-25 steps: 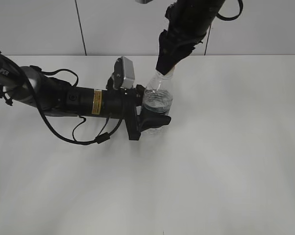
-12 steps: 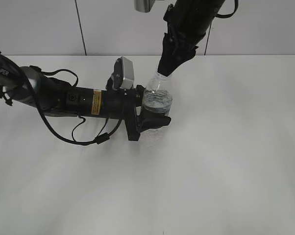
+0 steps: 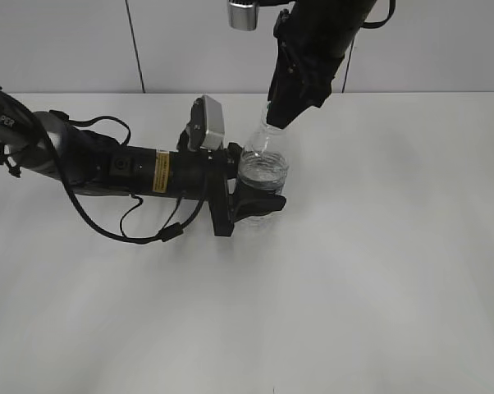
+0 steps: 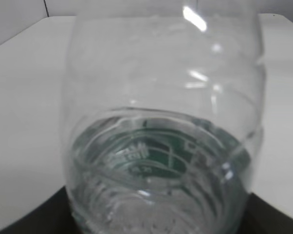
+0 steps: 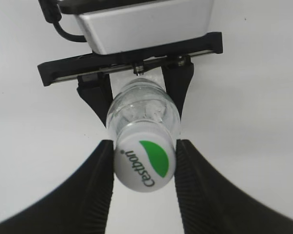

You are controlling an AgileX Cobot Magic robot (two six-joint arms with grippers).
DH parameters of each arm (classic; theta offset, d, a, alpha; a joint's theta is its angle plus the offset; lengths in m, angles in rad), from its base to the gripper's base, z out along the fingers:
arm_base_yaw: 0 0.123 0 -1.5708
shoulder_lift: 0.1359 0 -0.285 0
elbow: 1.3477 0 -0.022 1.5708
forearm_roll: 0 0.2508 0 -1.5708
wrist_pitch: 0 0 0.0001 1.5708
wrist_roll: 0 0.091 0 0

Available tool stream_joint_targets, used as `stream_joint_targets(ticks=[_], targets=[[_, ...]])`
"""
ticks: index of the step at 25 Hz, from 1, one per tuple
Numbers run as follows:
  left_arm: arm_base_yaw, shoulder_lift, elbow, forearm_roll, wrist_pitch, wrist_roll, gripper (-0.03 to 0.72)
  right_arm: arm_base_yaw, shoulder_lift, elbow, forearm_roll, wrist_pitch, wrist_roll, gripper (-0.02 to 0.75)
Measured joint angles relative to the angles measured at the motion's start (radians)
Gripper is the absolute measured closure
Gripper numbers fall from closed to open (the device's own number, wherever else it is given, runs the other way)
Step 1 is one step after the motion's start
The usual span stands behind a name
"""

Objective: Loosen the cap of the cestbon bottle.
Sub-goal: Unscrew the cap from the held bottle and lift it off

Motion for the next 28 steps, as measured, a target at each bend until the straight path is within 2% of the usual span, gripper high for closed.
stream_joint_targets(ticks=[17, 24, 28], targets=[[0.001, 0.000, 0.000, -0.001, -0.010, 0.000, 0.278, 0.000, -0.001, 0.000, 0.007, 0.000, -0.005, 0.442], [0.001, 0.000, 0.000, -0.015, -0.060, -0.004, 0.278, 0.000, -0.001, 0.000, 0.007, -0.001, -0.008, 0.400], [0.001, 0.000, 0.000, -0.017, -0.071, -0.003, 0.278, 0.000, -0.001, 0.000, 0.007, -0.003, -0.008, 0.330]])
